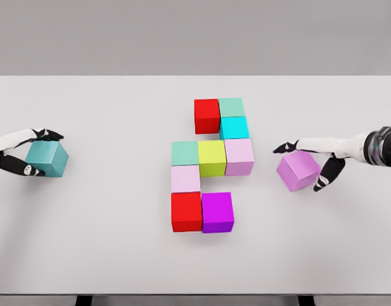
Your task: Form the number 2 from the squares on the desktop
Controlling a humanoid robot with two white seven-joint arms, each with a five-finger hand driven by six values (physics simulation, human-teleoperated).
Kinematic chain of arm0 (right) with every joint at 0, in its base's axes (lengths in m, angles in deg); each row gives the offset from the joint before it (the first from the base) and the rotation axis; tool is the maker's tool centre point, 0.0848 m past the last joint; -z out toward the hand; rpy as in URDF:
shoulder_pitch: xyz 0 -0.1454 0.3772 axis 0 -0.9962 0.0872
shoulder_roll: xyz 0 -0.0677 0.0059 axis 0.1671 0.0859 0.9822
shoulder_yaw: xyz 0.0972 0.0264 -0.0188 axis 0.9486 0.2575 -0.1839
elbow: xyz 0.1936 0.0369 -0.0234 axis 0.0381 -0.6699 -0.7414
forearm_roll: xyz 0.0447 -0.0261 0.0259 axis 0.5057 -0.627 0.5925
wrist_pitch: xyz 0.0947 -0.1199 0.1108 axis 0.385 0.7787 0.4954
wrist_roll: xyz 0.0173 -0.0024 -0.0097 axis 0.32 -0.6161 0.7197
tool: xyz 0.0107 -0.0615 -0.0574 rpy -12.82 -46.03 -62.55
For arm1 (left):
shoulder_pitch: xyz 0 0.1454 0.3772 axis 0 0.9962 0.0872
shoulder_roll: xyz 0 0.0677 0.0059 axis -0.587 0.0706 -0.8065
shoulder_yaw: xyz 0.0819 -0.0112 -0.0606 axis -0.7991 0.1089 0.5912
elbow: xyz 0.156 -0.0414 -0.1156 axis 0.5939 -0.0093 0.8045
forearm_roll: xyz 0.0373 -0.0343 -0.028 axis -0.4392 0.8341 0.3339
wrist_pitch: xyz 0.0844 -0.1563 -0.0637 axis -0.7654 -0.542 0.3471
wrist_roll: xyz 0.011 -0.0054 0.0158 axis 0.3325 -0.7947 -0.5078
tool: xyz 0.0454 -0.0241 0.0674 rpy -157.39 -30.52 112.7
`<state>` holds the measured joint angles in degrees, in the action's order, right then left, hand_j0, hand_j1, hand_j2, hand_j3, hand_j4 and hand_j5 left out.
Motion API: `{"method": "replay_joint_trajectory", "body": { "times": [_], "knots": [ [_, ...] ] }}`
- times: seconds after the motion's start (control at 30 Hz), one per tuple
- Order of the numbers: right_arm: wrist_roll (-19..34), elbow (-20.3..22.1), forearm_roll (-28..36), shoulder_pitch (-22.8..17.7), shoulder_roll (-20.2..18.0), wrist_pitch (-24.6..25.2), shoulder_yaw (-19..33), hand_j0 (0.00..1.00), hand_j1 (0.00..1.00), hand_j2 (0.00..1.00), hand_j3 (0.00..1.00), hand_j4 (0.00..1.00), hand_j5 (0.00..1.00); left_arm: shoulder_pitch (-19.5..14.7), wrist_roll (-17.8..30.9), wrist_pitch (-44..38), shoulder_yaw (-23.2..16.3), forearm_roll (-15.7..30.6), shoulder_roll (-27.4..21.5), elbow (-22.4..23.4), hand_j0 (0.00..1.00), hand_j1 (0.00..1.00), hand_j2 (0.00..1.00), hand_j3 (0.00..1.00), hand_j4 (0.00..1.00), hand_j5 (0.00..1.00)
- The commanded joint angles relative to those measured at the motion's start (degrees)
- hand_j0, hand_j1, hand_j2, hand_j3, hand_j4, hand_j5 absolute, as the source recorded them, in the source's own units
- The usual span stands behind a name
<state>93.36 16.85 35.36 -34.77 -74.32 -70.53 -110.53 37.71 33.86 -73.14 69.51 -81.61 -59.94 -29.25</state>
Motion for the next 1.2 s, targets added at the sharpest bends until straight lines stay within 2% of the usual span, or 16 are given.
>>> {"method": "replay_joint_trajectory", "body": {
  "times": [0.0, 0.03, 0.13, 0.17, 0.2, 0.27, 0.47, 0.6, 0.7, 0.77, 0.87, 1.0, 1.17],
  "knots": [
    [-0.01, -0.19, 0.09, 0.00, -0.12, -0.02, -0.27, 0.95, 0.95, 0.95, 0.95, 0.95, 0.95, 0.00, -0.01, -0.19, 0.00, 0.18, 0.19, 0.24, 0.80, 0.80, 0.80, 0.80, 0.80, 0.80],
    [-0.01, -0.10, 0.09, 0.00, -0.12, 0.06, -0.35, 0.92, 0.92, 0.92, 0.92, 0.92, 0.92, 0.00, -0.01, -0.19, 0.00, 0.18, 0.19, 0.68, 0.77, 0.77, 0.77, 0.77, 0.77, 0.77],
    [-0.01, -0.28, 0.27, 0.00, -0.03, 1.12, -0.27, 0.69, 0.69, 0.69, 0.69, 0.69, 0.69, 0.00, -0.01, -0.28, 0.00, 0.18, 0.45, 0.69, 0.66, 0.66, 0.66, 0.66, 0.66, 0.66],
    [-0.01, -0.19, 0.27, 0.09, 0.06, 2.79, 0.00, 0.57, 0.57, 0.57, 0.57, 0.57, 0.57, 0.00, -0.01, -0.37, 0.00, 0.18, 0.54, 0.69, 0.61, 0.61, 0.61, 0.61, 0.61, 0.61],
    [-0.01, -0.10, 0.27, 0.09, 0.06, 2.97, 0.09, 0.50, 0.50, 0.50, 0.50, 0.50, 0.50, 0.00, -0.01, -0.46, 0.00, 0.18, 0.63, 0.69, 0.57, 0.57, 0.57, 0.57, 0.57, 0.57],
    [-0.01, -0.10, 0.27, 0.09, 0.06, 3.05, 0.26, 0.42, 0.42, 0.42, 0.42, 0.42, 0.42, 0.00, -0.01, -0.46, 0.00, 0.18, 0.63, 0.69, 0.51, 0.51, 0.51, 0.51, 0.51, 0.51],
    [-0.01, 0.34, -0.35, 0.18, -0.73, 1.74, 1.93, 0.42, 0.42, 0.42, 0.42, 0.42, 0.42, -0.09, -0.01, -0.54, 0.43, 0.36, 1.42, 0.34, 0.41, 0.41, 0.41, 0.41, 0.41, 0.41],
    [-0.01, 0.95, 0.00, 0.18, -2.31, -7.49, 2.99, 0.44, 0.44, 0.44, 0.44, 0.44, 0.44, -1.32, -0.01, -0.81, 0.61, 0.36, 2.65, -0.11, 0.39, 0.39, 0.39, 0.39, 0.39, 0.39],
    [-0.01, 5.79, 0.09, 0.18, -5.30, -10.12, 2.90, 0.44, 0.44, 0.44, 0.44, 0.44, 0.44, -2.20, -0.01, -2.39, 0.61, 0.53, 3.44, -0.11, 0.39, 0.39, 0.39, 0.39, 0.39, 0.39],
    [-0.01, 5.79, 0.18, 0.00, -7.23, -19.26, 2.81, 0.45, 0.45, 0.45, 0.45, 0.45, 0.45, -3.08, -0.01, -3.35, 0.52, 0.27, 5.29, -0.11, 0.39, 0.39, 0.39, 0.39, 0.39, 0.39],
    [-0.01, 5.79, 0.09, -0.09, -9.60, -29.44, 2.46, 0.45, 0.45, 0.45, 0.45, 0.45, 0.45, -4.83, -0.01, -7.22, 0.43, 0.36, 6.78, -0.28, 0.39, 0.39, 0.39, 0.39, 0.39, 0.39],
    [-0.01, 5.79, -0.26, 0.26, -10.05, -41.53, 2.11, 0.45, 0.45, 0.45, 0.45, 0.45, 0.45, -6.77, -0.01, -11.35, 0.00, 0.36, 8.98, -0.81, 0.39, 0.39, 0.39, 0.39, 0.39, 0.39],
    [-0.01, 5.79, -0.96, 0.70, -9.26, -41.53, 1.49, 0.44, 0.44, 0.44, 0.44, 0.44, 0.44, -7.91, -0.01, -17.68, -0.18, -0.17, 12.14, -2.83, 0.39, 0.39, 0.39, 0.39, 0.39, 0.39]
  ]
}}
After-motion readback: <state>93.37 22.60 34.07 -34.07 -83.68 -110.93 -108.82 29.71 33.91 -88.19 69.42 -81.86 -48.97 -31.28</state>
